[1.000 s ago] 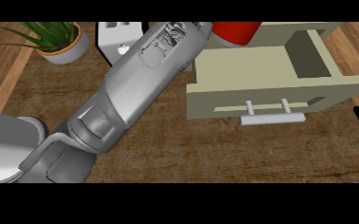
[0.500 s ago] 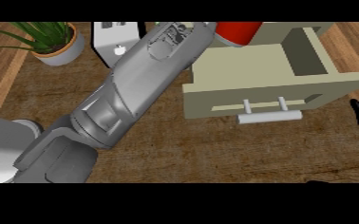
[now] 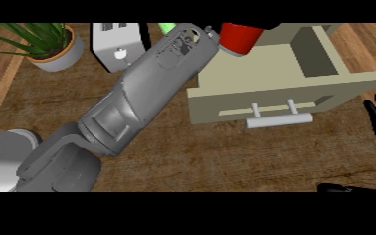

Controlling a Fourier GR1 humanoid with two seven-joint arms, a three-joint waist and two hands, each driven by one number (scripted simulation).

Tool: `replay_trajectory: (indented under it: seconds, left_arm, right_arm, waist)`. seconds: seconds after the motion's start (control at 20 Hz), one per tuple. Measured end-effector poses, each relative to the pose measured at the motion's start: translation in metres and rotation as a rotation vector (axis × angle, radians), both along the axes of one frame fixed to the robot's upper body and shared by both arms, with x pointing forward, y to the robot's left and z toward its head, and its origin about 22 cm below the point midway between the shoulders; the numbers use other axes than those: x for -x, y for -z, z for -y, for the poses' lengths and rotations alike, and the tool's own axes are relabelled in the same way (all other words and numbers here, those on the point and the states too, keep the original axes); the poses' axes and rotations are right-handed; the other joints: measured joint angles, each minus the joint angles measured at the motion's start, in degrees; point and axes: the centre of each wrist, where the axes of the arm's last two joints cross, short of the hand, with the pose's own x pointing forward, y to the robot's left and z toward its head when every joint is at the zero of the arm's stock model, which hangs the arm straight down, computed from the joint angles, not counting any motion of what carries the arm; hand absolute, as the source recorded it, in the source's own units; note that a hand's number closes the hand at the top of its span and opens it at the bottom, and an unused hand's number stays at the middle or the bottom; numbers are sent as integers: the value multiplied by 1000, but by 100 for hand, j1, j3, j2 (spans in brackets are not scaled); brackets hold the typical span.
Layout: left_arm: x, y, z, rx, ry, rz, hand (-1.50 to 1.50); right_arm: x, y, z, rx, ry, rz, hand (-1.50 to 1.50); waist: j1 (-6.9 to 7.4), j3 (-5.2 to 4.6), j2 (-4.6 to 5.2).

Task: Pick up the can, place it into the drawer and close the drawer

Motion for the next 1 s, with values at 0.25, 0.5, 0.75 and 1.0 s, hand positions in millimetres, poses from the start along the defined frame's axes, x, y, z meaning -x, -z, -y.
replay_trajectory:
  seconds: [0.25, 0.5, 0.75, 1.0]
  left_arm:
    - [0, 16, -3, -39, -14, 18, 150]
    - [-4, 24, -8, -59, -44, 26, -150]
    - [-4, 26, -9, -54, -85, 30, -150]
    - [-5, 26, -9, -41, -113, 36, -150]
  right_arm:
    - [-6, -3, 0, 1, -12, 16, -150]
    - [-6, -7, -3, 3, -24, 24, -150]
    - [-5, -6, -7, 14, -40, 25, -150]
    - [-5, -9, -5, 22, -44, 31, -150]
  waist:
    - [-83, 0, 32]
    - [-142, 0, 51]
    - [-193, -1, 50]
    - [-195, -1, 48]
